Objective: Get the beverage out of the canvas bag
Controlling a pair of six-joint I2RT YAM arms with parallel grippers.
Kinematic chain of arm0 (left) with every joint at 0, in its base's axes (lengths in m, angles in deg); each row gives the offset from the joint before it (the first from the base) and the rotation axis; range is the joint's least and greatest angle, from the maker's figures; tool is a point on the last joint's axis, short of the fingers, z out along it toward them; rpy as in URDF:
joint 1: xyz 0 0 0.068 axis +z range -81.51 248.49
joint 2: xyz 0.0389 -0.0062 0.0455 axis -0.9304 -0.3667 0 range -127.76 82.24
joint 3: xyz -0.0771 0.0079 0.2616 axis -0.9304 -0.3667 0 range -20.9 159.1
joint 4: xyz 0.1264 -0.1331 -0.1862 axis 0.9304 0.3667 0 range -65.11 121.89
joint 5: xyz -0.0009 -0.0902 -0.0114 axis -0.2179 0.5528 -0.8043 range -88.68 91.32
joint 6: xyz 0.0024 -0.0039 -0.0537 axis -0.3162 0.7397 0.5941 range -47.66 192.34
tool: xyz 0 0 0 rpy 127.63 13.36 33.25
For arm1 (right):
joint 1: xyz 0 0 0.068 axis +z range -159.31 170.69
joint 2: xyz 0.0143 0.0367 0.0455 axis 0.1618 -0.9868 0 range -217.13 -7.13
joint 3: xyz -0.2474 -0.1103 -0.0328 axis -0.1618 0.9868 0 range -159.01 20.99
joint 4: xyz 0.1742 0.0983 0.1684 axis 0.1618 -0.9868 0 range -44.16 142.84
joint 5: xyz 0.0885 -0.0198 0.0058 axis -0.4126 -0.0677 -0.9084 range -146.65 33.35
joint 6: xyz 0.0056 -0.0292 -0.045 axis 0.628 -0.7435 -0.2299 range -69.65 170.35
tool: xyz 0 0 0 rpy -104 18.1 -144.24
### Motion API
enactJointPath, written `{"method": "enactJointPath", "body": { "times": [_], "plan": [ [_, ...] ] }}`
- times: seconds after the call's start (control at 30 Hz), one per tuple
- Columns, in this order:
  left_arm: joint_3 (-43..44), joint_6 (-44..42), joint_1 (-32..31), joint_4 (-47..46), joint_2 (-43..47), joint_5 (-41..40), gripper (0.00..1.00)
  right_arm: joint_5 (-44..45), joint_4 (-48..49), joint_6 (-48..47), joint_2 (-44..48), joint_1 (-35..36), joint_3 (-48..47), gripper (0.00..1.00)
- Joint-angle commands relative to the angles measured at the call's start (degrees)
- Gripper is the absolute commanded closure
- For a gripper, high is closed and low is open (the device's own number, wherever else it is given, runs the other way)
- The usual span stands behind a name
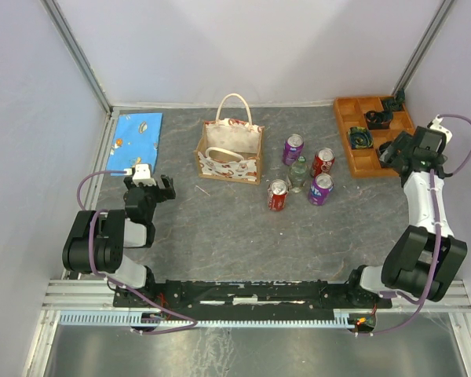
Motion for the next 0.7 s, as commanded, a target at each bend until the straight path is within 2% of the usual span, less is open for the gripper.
{"method": "enactJointPath", "body": {
  "times": [0.0, 0.3, 0.67],
  "plan": [
    [1.2, -2.5, -0.2, -2.0, 0.3, -0.5, 0.01, 0.1, 2.7, 1.5, 1.6, 0.0, -1.0, 0.01],
    [1.2, -2.5, -0.3, -2.0, 0.3, -0.5, 0.01, 5.9, 2.7, 1.7, 3.9, 0.4, -0.4, 0.01],
    [1.2, -2.5, -0.2, -1.9, 0.3, -0.5, 0.01, 7.6, 3.9, 1.7, 3.9, 1.5, 0.0, 0.01]
  ]
}}
